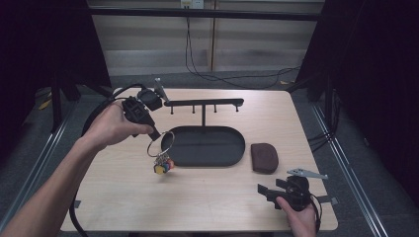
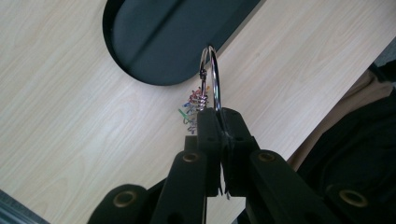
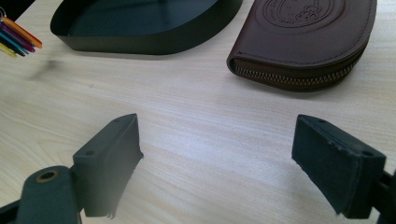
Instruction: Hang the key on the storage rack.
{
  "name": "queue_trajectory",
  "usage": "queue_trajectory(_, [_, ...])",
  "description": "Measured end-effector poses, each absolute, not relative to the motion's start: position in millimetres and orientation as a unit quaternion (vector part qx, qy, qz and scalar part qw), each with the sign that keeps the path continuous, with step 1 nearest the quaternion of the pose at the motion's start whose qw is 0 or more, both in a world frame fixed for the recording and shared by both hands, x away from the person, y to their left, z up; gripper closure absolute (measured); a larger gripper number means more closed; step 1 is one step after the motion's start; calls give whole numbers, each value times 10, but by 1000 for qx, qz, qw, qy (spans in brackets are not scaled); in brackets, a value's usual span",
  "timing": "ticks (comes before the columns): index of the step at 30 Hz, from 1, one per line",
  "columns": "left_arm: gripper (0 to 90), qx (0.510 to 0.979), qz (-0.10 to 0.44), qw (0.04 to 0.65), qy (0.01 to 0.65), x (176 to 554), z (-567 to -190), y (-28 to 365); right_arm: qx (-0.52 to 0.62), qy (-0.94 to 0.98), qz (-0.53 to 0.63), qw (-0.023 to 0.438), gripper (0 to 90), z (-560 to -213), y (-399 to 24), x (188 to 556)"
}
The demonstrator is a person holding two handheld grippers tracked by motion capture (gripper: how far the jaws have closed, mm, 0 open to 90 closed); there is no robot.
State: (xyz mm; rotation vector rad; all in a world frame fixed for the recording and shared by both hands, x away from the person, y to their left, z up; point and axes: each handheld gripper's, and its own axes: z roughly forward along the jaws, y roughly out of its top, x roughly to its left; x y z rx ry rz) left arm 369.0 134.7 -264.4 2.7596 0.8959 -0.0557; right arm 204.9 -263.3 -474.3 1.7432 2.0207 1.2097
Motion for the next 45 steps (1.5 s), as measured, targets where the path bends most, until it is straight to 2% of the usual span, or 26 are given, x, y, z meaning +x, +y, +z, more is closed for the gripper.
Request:
queue_trajectory(19, [879, 941, -19, 110, 320, 4022, -2513, 1200, 590, 686, 413, 103, 157, -4744, -2631, 2034])
queue_trajectory(40, [879, 930, -18, 94, 356, 4483, -2582, 1148, 587, 688, 414, 100, 157, -4745, -2624, 2033])
queue_trajectory(45, [879, 924, -21, 97, 370, 4599, -2708, 1173, 587, 688, 414, 98, 157, -4744, -2623, 2035])
